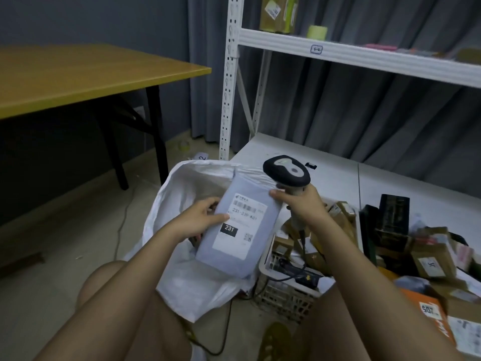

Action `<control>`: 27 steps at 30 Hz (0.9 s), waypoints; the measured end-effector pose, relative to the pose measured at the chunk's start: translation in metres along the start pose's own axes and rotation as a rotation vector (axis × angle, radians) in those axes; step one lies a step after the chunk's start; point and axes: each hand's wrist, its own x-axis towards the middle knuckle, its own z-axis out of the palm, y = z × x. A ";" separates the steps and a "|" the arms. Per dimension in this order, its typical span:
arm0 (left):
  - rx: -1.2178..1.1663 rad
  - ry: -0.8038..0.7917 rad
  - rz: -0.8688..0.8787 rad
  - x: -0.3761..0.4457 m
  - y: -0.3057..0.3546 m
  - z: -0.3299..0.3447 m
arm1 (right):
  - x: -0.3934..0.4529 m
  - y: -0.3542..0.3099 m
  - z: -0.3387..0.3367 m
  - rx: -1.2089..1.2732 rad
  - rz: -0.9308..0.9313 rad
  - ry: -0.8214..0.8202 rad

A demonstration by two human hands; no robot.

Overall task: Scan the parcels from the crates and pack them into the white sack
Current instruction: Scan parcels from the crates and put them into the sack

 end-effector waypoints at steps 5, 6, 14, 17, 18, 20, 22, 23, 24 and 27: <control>-0.217 0.323 -0.087 0.009 -0.028 -0.010 | 0.000 0.016 0.002 0.023 0.110 0.089; -0.278 0.362 -0.109 0.012 -0.032 -0.011 | -0.005 0.019 0.004 0.014 0.140 0.019; -0.368 0.529 -0.168 0.028 -0.035 -0.003 | -0.036 0.047 0.036 -0.047 0.121 -0.168; -0.365 0.525 -0.163 0.032 -0.034 -0.002 | -0.043 0.049 0.040 -0.105 0.070 -0.179; -0.355 0.520 -0.165 0.033 -0.034 -0.003 | -0.044 0.049 0.042 -0.122 0.054 -0.161; -0.337 0.518 -0.164 0.035 -0.034 -0.003 | -0.044 0.049 0.043 -0.146 0.037 -0.125; -0.331 0.523 -0.157 0.036 -0.035 -0.004 | -0.045 0.048 0.043 -0.149 0.035 -0.106; -0.328 0.526 -0.154 0.037 -0.036 -0.004 | -0.045 0.048 0.042 -0.144 0.036 -0.103; -0.327 0.526 -0.155 0.037 -0.037 -0.003 | -0.045 0.048 0.041 -0.140 0.042 -0.100; -0.318 0.524 -0.152 0.038 -0.039 -0.003 | -0.044 0.049 0.040 -0.132 0.065 -0.107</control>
